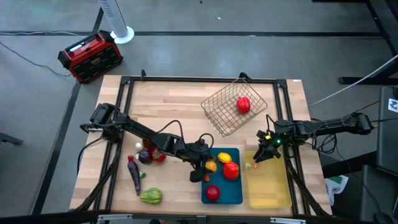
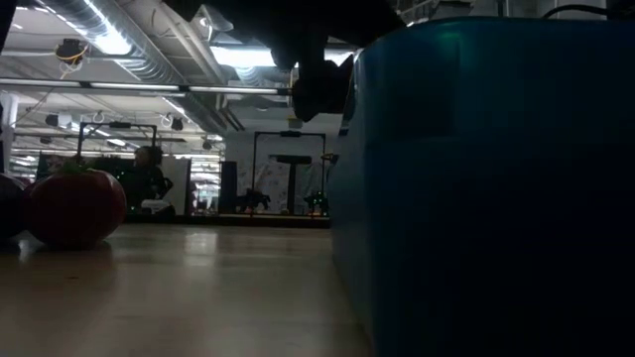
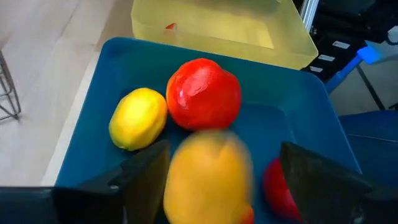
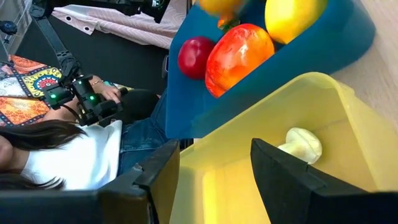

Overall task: Sort produce into baskets
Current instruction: Put the yellow lemon into the blue bin, then put the green chayote into the brown wire basket

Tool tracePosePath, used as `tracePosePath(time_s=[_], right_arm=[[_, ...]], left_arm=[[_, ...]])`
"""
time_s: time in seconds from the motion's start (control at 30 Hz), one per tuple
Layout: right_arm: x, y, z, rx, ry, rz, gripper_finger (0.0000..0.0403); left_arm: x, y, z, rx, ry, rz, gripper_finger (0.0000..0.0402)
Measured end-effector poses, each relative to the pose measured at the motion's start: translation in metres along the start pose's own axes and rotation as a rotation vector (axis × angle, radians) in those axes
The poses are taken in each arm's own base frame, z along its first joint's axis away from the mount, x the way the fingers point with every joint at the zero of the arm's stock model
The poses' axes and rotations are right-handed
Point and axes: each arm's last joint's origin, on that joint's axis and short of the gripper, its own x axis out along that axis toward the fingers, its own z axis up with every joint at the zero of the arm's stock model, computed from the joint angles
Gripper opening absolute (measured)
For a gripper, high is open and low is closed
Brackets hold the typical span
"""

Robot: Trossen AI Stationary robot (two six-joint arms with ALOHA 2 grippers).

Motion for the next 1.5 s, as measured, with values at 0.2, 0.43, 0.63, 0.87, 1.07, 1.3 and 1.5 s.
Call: tracePosePath(time_s=[0.2, 0.43, 0.63, 0.87, 1.07, 1.3, 1.5], right_arm=[[0.000, 0.000, 0.000, 0.000, 0.003, 0.003, 0.0198], [0.000, 0.000, 0.000, 0.000, 0.003, 0.002, 0.0198], [0.000, 0.000, 0.000, 0.000, 0.002, 0.002, 0.0198], [0.000, 0.000, 0.000, 0.000, 0.002, 0.002, 0.0198], [0.000, 0.000, 0.000, 0.000, 0.002, 0.001, 0.0198], [0.000, 0.000, 0.000, 0.000, 0.001, 0.000, 0.0198], [0.000, 0.000, 0.000, 0.000, -0.001, -0.001, 0.0198]], left_arm=[[0.000, -0.001, -0.001, 0.044, 0.027, -0.059, 0.0346], [-0.005, -0.004, 0.002, -0.008, 0.048, -0.129, 0.0363], [-0.009, -0.005, 0.006, -0.015, 0.031, -0.137, 0.0363], [-0.009, -0.006, 0.007, 0.058, 0.013, -0.139, 0.0365], [-0.010, -0.010, 0.005, 0.120, 0.010, -0.143, 0.0395], [-0.016, -0.027, 0.011, 0.141, 0.079, -0.149, 0.0397], [-0.039, -0.046, 0.015, 0.006, 0.272, -0.110, 0.0397]])
